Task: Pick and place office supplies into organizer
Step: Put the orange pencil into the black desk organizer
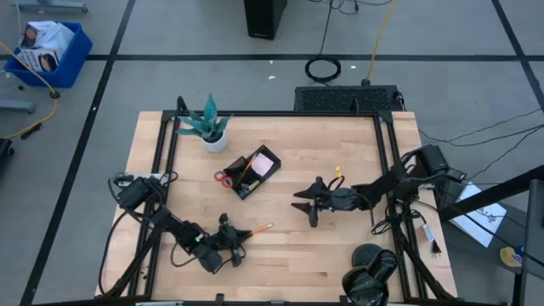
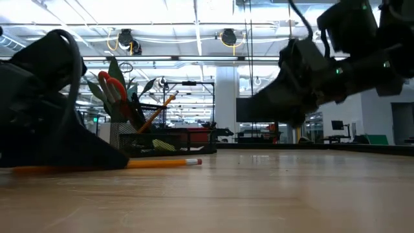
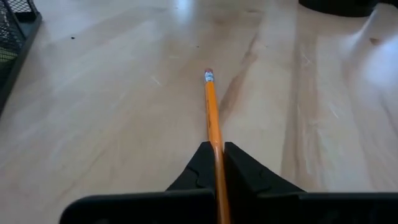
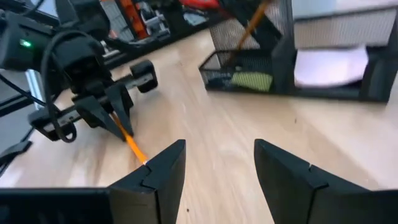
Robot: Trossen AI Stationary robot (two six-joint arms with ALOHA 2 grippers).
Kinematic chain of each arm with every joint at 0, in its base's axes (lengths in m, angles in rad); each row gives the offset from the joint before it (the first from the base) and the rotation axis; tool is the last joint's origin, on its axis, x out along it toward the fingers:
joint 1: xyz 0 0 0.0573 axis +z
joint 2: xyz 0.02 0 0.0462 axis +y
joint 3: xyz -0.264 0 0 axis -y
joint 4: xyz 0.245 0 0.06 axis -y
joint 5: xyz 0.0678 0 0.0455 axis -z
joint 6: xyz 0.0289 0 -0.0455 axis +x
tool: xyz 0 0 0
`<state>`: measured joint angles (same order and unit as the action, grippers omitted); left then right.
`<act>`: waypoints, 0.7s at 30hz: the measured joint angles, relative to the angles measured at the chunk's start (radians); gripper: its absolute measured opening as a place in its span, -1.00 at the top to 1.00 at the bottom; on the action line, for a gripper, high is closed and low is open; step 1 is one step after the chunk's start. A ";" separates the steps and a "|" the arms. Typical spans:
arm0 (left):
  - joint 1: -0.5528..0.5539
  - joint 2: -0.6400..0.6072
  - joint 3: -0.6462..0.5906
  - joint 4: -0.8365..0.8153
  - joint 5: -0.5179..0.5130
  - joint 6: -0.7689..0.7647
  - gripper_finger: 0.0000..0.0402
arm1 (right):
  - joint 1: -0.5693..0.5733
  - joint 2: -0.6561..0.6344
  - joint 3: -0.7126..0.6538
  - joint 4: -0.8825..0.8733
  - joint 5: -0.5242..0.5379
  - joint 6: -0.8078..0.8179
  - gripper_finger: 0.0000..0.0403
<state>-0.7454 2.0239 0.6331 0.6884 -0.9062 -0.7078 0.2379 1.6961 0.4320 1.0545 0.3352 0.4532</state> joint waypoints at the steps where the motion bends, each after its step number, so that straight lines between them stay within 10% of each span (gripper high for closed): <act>1: 0.006 0.000 0.000 0.003 0.000 0.000 0.97 | 0.000 0.027 0.000 0.017 -0.001 0.015 0.09; 12: 0.053 -0.002 0.000 0.066 -0.004 0.040 0.94 | 0.026 0.333 0.010 0.369 -0.179 0.107 0.09; 21: 0.082 -0.003 0.001 0.208 -0.003 0.138 0.86 | 0.026 0.368 0.126 0.275 -0.209 0.077 0.09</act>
<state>-0.6636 2.0205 0.6338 0.8959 -0.9089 -0.5701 0.2638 2.0636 0.5583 1.3290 0.1265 0.5304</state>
